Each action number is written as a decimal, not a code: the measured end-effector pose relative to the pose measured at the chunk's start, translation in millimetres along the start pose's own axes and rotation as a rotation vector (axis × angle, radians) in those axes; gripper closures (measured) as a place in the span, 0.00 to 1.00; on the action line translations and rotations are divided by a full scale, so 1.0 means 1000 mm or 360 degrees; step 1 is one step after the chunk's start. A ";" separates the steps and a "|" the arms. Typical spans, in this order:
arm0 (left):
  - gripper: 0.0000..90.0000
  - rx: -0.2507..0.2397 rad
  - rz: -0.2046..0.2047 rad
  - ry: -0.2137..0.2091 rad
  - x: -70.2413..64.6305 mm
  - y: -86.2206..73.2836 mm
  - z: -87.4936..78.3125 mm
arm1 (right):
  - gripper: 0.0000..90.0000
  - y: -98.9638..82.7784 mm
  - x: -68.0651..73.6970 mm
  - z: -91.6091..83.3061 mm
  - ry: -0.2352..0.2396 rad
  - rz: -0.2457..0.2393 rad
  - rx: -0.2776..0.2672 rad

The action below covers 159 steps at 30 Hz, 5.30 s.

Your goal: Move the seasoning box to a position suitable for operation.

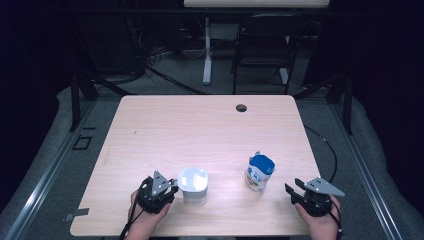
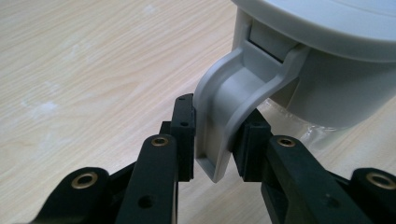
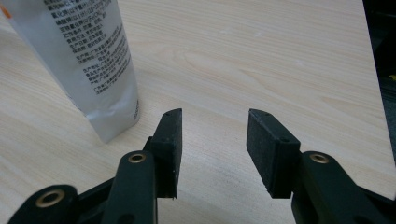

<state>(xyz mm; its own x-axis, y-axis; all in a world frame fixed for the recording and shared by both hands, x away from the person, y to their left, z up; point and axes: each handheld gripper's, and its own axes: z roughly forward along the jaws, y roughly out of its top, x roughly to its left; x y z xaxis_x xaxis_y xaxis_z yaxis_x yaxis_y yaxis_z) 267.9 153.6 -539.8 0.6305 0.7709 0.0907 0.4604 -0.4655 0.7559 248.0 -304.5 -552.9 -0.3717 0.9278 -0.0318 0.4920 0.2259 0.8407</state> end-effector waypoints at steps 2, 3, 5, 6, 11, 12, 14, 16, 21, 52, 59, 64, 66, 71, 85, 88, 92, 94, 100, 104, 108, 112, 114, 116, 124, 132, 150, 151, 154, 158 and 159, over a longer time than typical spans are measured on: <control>0.81 0.0001 -0.0002 -0.0007 -0.001 0.000 0.000 | 0.62 0.000 0.001 0.000 0.0001 0.0000 -0.0005; 0.81 -0.0002 -0.0007 -0.0024 -0.004 -0.001 0.001 | 0.62 0.000 0.001 0.000 0.0002 -0.0002 -0.0004; 0.81 0.0001 0.0004 -0.0043 -0.008 -0.001 0.002 | 0.62 0.001 0.002 0.000 0.0003 -0.0008 -0.0002; 0.81 0.0001 0.0004 -0.0043 -0.008 -0.001 0.002 | 0.62 0.001 0.002 0.000 0.0005 -0.0010 -0.0003; 0.81 -0.0006 0.0020 -0.0103 -0.014 -0.002 0.004 | 0.61 0.001 0.003 -0.001 0.0007 -0.0014 -0.0001; 0.81 -0.0011 0.0023 -0.0109 -0.015 -0.002 0.004 | 0.61 0.001 0.003 -0.001 0.0004 -0.0017 0.0003; 0.81 -0.0011 0.0023 -0.0108 -0.016 -0.002 0.005 | 0.61 0.001 0.003 -0.001 0.0004 -0.0013 -0.0001; 0.81 -0.0014 0.0021 -0.0113 -0.016 -0.002 0.005 | 0.61 0.001 0.003 0.000 0.0007 -0.0003 0.0006; 0.81 -0.0012 0.0021 -0.0112 -0.017 -0.003 0.004 | 0.61 0.001 0.003 0.000 0.0017 -0.0007 0.0016; 0.64 -0.0052 -0.0042 -0.0331 0.001 0.013 -0.039 | 0.64 0.005 0.009 -0.004 0.0046 -0.0031 -0.0030; 0.64 -0.0107 -0.0095 -0.0309 0.011 0.014 -0.044 | 0.61 0.012 0.017 -0.014 0.0068 -0.0096 -0.0060; 0.64 -0.0135 -0.0127 -0.0294 0.014 0.014 -0.047 | 0.58 0.014 0.023 -0.019 0.0114 -0.0101 -0.0037; 0.64 -0.0147 -0.0130 -0.0291 0.015 0.015 -0.048 | 0.58 0.017 0.025 -0.021 0.0146 -0.0092 -0.0035; 0.63 -0.0174 -0.0125 -0.0289 0.017 0.017 -0.052 | 0.60 0.021 0.031 -0.025 0.0141 -0.0094 -0.0063; 0.66 -0.0225 -0.0085 -0.0327 0.015 0.023 -0.054 | 0.74 0.035 0.051 -0.037 0.0225 -0.0170 -0.0052; 0.73 -0.0230 -0.0066 -0.0326 0.012 0.026 -0.054 | 0.72 0.038 0.058 -0.039 0.0239 -0.0225 -0.0070; 0.81 -0.0232 -0.0034 -0.0330 0.008 0.031 -0.055 | 0.69 0.041 0.064 -0.041 0.0240 -0.0257 -0.0091; 0.84 -0.0221 -0.0020 -0.0349 0.006 0.033 -0.055 | 0.69 0.045 0.068 -0.043 0.0251 -0.0280 -0.0112; 0.99 -0.0179 0.0015 -0.0404 0.003 0.041 -0.052 | 0.77 0.058 0.081 -0.052 0.0398 -0.0269 -0.0124; 1.00 -0.0150 0.0039 -0.0442 -0.002 0.046 -0.047 | 0.77 0.065 0.085 -0.050 0.0445 -0.0216 -0.0105; 1.00 -0.0123 0.0064 -0.0443 -0.005 0.050 -0.042 | 0.76 0.075 0.090 -0.042 0.0455 -0.0198 -0.0107; 1.00 -0.0081 0.0066 -0.0441 -0.005 0.053 -0.034 | 0.77 0.089 0.100 -0.037 0.0463 -0.0259 -0.0113; 1.00 -0.0068 0.0064 -0.0434 -0.006 0.054 -0.032 | 0.78 0.097 0.106 -0.031 0.0486 -0.0275 -0.0121; 1.00 -0.0057 0.0067 -0.0452 -0.005 0.056 -0.031 | 0.81 0.102 0.111 -0.026 0.0504 -0.0289 -0.0128; 1.00 -0.0040 0.0056 -0.0482 -0.002 0.057 -0.030 | 0.91 0.117 0.129 -0.007 0.0553 -0.0324 -0.0142; 1.00 -0.0052 0.0061 -0.0485 0.001 0.054 -0.031 | 1.00 0.117 0.145 0.016 0.0704 -0.0357 -0.0024; 1.00 -0.0099 0.0066 -0.0443 -0.002 0.049 -0.032 | 0.99 0.088 0.157 0.028 0.0700 -0.0432 0.0041; 1.00 -0.0103 0.0063 -0.0441 -0.003 0.049 -0.032 | 0.99 0.087 0.157 0.029 0.0707 -0.0428 0.0045; 1.00 -0.0103 0.0063 -0.0438 -0.003 0.049 -0.032 | 0.98 0.085 0.158 0.030 0.0708 -0.0438 0.0060; 1.00 -0.0105 0.0056 -0.0449 -0.002 0.049 -0.032 | 0.99 0.085 0.160 0.030 0.0717 -0.0453 0.0069; 1.00 -0.0108 0.0047 -0.0450 -0.002 0.049 -0.032 | 1.00 0.085 0.160 0.030 0.0723 -0.0447 0.0065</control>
<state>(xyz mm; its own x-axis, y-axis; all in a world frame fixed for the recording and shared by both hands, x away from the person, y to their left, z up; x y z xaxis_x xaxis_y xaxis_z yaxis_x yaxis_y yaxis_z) 269.0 143.5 -482.4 0.7965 0.6012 -0.0640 0.4025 -0.4482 0.7982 253.6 -127.6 -503.2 -0.7924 0.6100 -0.0079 0.3514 0.4670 0.8115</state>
